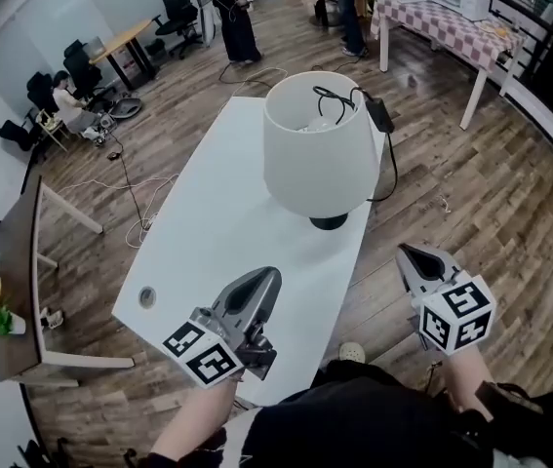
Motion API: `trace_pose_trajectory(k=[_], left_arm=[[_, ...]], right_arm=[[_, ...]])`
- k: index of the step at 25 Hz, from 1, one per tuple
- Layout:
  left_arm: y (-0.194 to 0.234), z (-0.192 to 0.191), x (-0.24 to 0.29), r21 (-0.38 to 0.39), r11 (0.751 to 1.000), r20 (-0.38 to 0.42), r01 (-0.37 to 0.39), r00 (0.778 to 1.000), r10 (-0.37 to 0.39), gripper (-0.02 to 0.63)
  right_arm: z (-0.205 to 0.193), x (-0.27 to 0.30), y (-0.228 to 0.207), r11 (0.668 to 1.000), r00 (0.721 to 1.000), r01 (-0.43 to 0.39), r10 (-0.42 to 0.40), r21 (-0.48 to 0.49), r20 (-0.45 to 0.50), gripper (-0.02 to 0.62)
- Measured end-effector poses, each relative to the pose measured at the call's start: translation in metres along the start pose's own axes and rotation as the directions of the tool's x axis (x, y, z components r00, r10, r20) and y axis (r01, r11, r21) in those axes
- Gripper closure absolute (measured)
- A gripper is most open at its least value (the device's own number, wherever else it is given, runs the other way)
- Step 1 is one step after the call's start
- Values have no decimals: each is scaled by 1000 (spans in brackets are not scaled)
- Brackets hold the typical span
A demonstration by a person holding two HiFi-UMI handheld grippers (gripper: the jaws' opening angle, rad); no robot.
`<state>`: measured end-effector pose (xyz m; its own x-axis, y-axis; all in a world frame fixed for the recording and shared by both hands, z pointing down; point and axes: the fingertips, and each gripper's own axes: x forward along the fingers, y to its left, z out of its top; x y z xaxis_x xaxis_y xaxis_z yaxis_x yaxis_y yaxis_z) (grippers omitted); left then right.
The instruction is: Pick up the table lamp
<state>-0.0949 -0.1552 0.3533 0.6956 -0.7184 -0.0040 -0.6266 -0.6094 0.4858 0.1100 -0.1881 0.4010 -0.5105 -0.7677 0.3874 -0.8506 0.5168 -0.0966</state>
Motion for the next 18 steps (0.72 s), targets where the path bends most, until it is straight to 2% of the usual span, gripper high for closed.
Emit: trace_pose_trajectory(k=[2, 4, 8, 10, 13, 14, 16, 18], left_arm=[[1, -3, 17, 40, 999, -6, -35, 999, 35, 592], [4, -11, 33, 21, 998, -10, -58, 998, 58, 592], [12, -22, 59, -135, 989, 11, -53, 998, 55, 592], [17, -21, 68, -187, 981, 31, -41, 998, 48, 586], [31, -13, 72, -275, 961, 81, -23, 996, 47, 581], [37, -11, 74, -310, 951, 97, -14, 994, 47, 564], [44, -10, 78, -365, 931, 116, -2, 992, 48, 489], [50, -12, 84, -403, 915, 124, 3, 991, 52, 457]], right_arm=[[5, 11, -14, 999, 1000, -29, 29, 17, 6, 580], [6, 21, -24, 998, 998, -62, 61, 22, 5, 580], [1, 38, -40, 993, 994, -111, 111, 32, -12, 580], [-1, 45, -44, 990, 990, -140, 141, 30, -18, 580], [1, 55, -42, 987, 987, -157, 158, 34, -27, 580], [1, 58, -42, 986, 987, -160, 161, 35, -27, 580], [1, 65, -45, 985, 985, -170, 171, 35, -21, 580], [0, 70, -49, 983, 984, -178, 179, 35, -14, 580]])
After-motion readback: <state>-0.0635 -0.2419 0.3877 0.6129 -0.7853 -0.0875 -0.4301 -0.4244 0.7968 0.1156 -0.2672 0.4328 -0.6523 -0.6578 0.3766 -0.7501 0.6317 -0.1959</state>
